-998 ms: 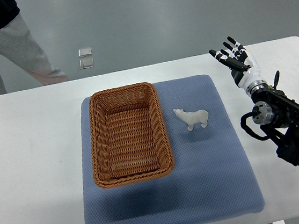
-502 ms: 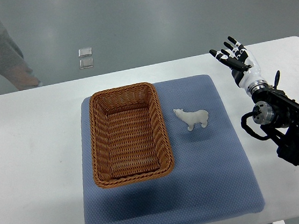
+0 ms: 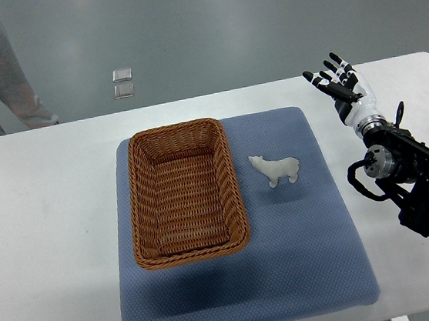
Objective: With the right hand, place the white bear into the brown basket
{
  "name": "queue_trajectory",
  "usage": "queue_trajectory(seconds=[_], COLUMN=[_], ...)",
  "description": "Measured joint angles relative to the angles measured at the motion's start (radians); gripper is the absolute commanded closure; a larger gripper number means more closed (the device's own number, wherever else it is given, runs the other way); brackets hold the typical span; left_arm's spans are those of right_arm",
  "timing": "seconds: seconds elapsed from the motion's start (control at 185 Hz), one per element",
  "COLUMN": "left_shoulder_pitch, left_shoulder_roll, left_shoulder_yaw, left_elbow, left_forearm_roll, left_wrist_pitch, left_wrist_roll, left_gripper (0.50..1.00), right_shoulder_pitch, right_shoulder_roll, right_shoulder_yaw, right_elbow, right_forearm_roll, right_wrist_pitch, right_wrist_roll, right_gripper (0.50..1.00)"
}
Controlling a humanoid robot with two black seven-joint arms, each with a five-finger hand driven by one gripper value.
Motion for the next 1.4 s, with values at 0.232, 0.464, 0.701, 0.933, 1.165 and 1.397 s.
queue_trajectory(seconds=[0.232, 0.464, 0.701, 0.933, 1.165, 1.397], left_shoulder_pitch=[0.000, 0.000, 0.000, 0.000, -0.001, -0.002], left_shoulder_roll=[0.000, 0.000, 0.000, 0.000, 0.000, 0.000], left_shoulder_yaw=[0.001, 0.001, 0.002, 0.001, 0.001, 0.001], left_elbow=[0.000, 0.000, 0.000, 0.000, 0.000, 0.000], left_forearm_roll=[0.000, 0.000, 0.000, 0.000, 0.000, 0.000], left_wrist_pitch=[0.000, 0.000, 0.000, 0.000, 0.000, 0.000], left_wrist_roll=[0.000, 0.000, 0.000, 0.000, 0.000, 0.000], left_gripper=[0.500, 0.500, 0.500, 0.500, 0.500, 0.500], right_shoulder_pitch=[-0.001, 0.005, 0.077, 0.134, 0.235, 0.402], right_shoulder_roll=[-0.007, -0.065, -0.169, -0.249, -0.300, -0.420], right_shoulder_yaw=[-0.004, -0.026, -0.163, -0.307, -0.473, -0.610], right_elbow=[0.010, 0.068, 0.133, 0.176, 0.193, 0.282], right_forearm_roll=[0.001, -0.006, -0.072, -0.274, -0.506, -0.676], right_wrist_pitch=[0.002, -0.005, -0.005, 0.028, 0.113, 0.285], right_wrist_roll=[0.000, -0.006, -0.014, -0.015, -0.039, -0.041], right_gripper=[0.576, 0.579, 0.579, 0.579, 0.579, 0.579])
